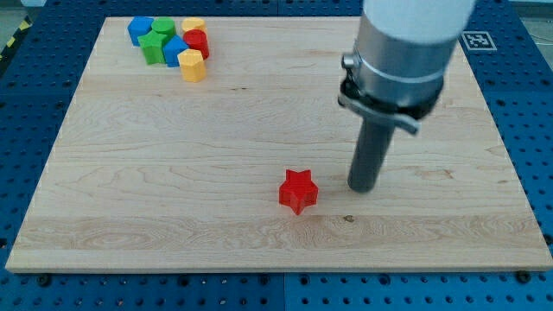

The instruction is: Move the red star below the triangle

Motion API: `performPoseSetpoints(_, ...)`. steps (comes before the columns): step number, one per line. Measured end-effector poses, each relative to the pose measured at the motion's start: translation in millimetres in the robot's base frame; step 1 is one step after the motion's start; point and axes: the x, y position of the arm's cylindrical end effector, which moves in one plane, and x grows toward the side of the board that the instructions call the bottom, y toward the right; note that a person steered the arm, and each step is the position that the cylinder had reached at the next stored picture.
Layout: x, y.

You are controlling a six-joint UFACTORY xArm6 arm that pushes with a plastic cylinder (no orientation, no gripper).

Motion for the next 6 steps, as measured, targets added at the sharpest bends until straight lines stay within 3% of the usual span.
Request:
performPoseSetpoints(1,16.6,-24.4)
performPoseSetpoints(2,9.1,-90.1)
performPoseSetpoints(3,-24.9,-141.1)
performPoseSetpoints(4,-75.3,-157.9)
performPoseSetpoints(5,-92.8,-171.1)
performPoseSetpoints(6,-73.8,-160.1)
